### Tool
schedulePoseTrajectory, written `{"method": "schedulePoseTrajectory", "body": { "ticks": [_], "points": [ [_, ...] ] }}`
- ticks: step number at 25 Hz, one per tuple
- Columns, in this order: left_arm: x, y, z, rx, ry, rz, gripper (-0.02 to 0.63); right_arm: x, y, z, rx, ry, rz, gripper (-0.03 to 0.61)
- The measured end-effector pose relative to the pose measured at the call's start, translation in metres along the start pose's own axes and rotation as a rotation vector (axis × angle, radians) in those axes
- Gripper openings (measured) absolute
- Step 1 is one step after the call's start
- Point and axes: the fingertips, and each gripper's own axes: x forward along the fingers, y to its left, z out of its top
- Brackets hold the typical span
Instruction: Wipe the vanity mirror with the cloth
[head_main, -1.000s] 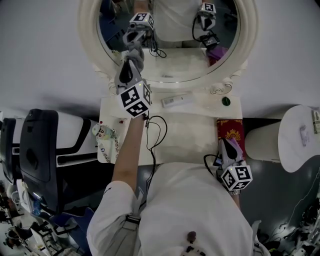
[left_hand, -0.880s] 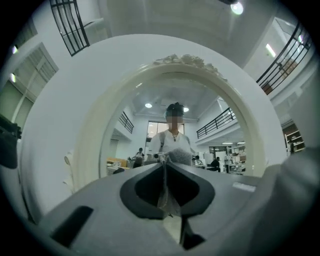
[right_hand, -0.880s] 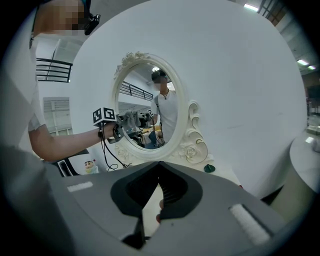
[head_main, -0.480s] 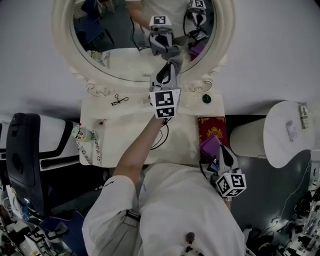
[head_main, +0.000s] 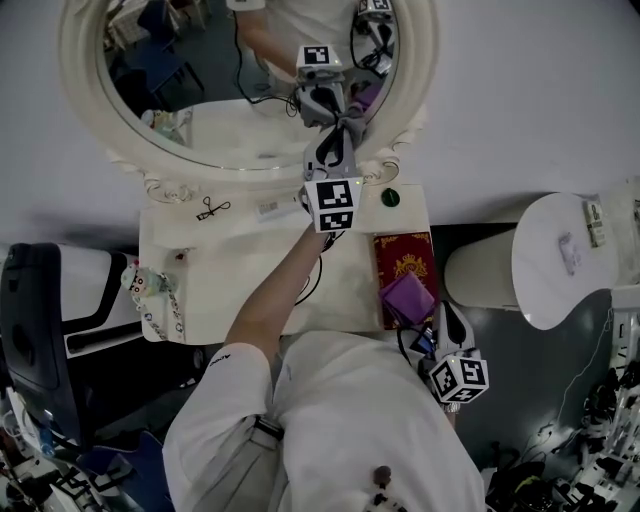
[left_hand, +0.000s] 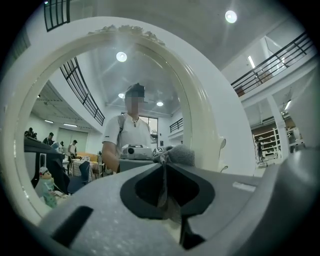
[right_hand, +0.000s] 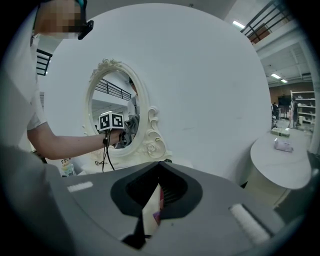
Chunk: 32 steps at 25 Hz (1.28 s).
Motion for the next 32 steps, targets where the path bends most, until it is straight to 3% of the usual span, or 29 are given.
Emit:
{"method": "schedulePoseTrajectory", "body": {
  "ticks": [6, 13, 24, 32],
  "points": [
    [-0.005, 0.017, -0.004, 0.045, 0.013, -0.001, 0.023, 0.013, 0.013, 0.002, -0.013, 0.013, 0.039, 0.008],
    [-0.032, 0.08, -0.014, 0.084, 0.044, 0.045, 0.026, 0.033, 0.045, 0.002, -0.023, 0.034, 0.109, 0.008],
    [-0.087, 0.205, -0.023, 0.092, 0.101, 0.239, 0.026, 0.059, 0.111, 0.004, -0.063, 0.054, 0.225, 0.008],
    [-0.125, 0.293, -0.031, -0.001, 0.155, 0.437, 0.025, 0.071, 0.146, 0.002, -0.084, 0.072, 0.278, 0.008]
  ]
}}
